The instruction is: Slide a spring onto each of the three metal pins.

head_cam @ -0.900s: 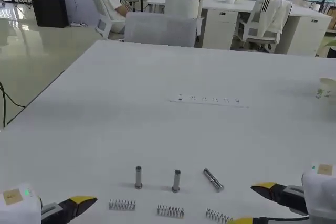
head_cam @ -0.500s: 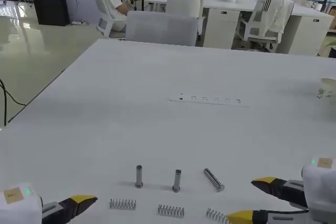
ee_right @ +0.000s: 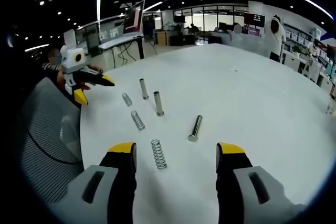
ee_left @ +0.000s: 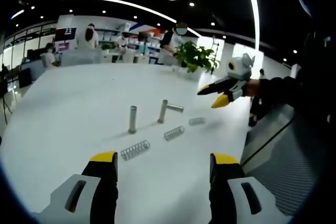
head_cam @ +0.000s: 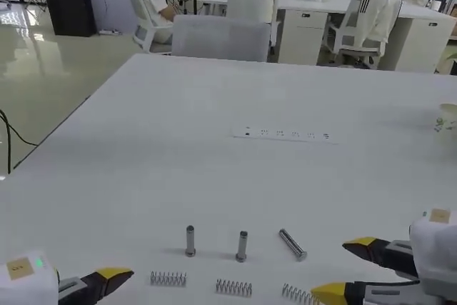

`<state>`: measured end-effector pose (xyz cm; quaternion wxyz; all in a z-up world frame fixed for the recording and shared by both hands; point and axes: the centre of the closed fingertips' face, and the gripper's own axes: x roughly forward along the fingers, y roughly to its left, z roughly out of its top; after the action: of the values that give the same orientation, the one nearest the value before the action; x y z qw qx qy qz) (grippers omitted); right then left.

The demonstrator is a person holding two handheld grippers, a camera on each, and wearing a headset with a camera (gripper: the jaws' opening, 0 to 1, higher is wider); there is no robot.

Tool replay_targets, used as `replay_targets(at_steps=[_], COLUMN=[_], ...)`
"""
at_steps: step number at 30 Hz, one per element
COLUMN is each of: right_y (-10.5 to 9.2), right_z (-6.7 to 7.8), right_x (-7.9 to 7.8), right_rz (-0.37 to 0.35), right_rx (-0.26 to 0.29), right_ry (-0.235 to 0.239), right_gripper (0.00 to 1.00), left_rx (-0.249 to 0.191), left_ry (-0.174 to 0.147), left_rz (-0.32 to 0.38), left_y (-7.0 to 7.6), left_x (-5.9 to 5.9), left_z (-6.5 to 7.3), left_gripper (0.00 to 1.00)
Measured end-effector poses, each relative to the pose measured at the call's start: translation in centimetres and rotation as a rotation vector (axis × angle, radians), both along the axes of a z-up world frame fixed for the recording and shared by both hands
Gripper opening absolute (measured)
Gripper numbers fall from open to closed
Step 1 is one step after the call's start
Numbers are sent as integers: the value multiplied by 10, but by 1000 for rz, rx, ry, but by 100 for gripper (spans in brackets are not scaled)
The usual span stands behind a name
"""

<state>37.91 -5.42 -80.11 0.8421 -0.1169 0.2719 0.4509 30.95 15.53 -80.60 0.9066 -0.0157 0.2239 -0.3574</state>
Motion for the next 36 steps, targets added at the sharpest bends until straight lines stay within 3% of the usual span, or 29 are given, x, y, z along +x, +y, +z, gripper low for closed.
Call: replay_targets(at_steps=[10, 21, 36], right_y=[18, 35, 46], right_z=[2, -11, -44], right_x=[32, 70, 83], right_rz=[27, 25, 3], right_rx=[-48, -160, -283], right_ry=[-7, 39, 164], right_gripper=[54, 41, 22], left_rx=[4, -2, -24], left_ry=[-2, -15, -36], left_rz=[12, 35, 61], left_y=[0, 2, 5], left_x=[-3, -3, -2], left_z=[3, 8, 13], left_gripper=[66, 65, 64])
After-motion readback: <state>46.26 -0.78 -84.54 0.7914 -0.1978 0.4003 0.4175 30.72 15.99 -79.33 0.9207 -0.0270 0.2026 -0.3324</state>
